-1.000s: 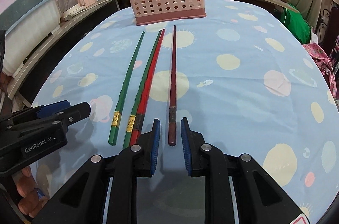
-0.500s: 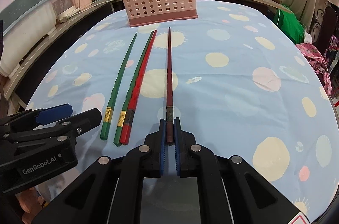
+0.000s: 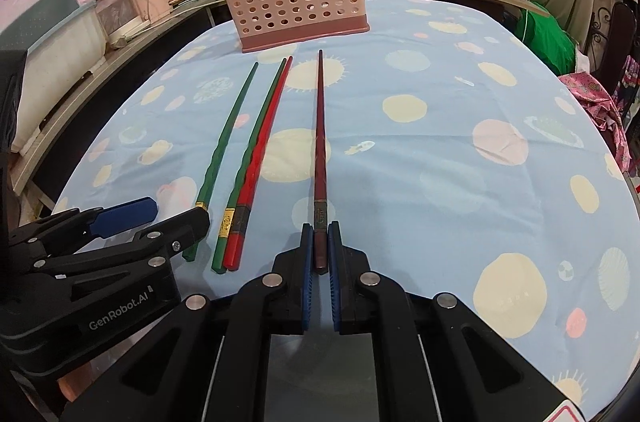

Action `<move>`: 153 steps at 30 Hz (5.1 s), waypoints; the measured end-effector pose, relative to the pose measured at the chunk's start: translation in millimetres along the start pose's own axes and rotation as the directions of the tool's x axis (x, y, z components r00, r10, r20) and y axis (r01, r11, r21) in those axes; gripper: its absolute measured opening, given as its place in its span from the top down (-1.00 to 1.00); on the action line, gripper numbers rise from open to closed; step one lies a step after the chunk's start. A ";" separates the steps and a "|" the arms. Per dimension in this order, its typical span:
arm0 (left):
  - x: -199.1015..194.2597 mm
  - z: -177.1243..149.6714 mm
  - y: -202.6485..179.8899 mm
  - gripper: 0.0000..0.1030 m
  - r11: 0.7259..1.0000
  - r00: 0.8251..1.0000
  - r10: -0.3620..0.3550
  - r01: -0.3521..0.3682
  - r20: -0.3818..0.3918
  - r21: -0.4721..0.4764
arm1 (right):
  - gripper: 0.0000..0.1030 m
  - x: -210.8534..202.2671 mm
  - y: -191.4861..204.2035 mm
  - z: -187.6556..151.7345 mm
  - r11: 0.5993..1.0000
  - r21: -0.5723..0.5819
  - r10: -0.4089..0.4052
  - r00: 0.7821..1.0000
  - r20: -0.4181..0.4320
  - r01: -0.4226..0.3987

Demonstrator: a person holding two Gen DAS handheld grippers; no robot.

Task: Organize utensils
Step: 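Grasp the dark red chopstick with the right tool while the left tool grasps a green chopstick, then lift both chopsticks upright and carry them over the pink holder, then open both tools to drop the chopsticks into the holder, then move both tools back down toward the last red and green chopsticks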

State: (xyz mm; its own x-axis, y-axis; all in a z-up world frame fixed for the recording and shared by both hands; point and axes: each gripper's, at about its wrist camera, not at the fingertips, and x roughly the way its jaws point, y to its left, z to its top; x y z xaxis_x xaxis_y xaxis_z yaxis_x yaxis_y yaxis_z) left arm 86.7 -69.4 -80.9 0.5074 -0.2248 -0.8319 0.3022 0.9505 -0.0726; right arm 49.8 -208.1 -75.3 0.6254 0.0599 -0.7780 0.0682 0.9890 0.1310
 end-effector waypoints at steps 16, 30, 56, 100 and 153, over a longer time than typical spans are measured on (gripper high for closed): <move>-15.7 1.4 18.0 0.87 0.998 0.999 -0.043 0.043 0.008 -0.041 | 0.86 -10.0 2.1 1.2 1.000 -0.004 0.000 1.000 0.023 0.000; -83.2 50.5 44.1 0.87 0.992 0.983 -0.057 0.076 0.174 -0.103 | 0.87 -76.9 0.6 58.5 0.999 0.024 0.035 0.978 0.206 -0.041; -176.4 238.5 84.7 0.87 0.982 0.879 -0.071 0.144 0.472 -0.120 | 0.87 -150.8 -0.8 251.3 0.990 0.029 0.109 0.863 0.493 -0.141; -94.7 317.3 83.2 0.22 0.981 0.870 0.003 0.094 0.493 -0.172 | 0.29 -37.3 2.0 329.7 0.991 0.071 0.069 0.902 0.426 -0.110; -30.2 25.8 62.3 0.18 0.991 0.991 0.103 -0.094 0.091 -0.093 | 0.44 7.2 27.9 11.1 1.000 -0.012 0.028 1.000 -0.008 -0.028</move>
State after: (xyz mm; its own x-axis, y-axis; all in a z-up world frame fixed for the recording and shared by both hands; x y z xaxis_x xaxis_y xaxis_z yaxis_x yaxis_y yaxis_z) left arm 111.0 -8.9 -46.1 0.6070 -0.1446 -0.7814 0.1763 0.9833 -0.0450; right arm 64.8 -181.6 -70.4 0.6212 0.0887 -0.7786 0.0412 0.9885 0.1455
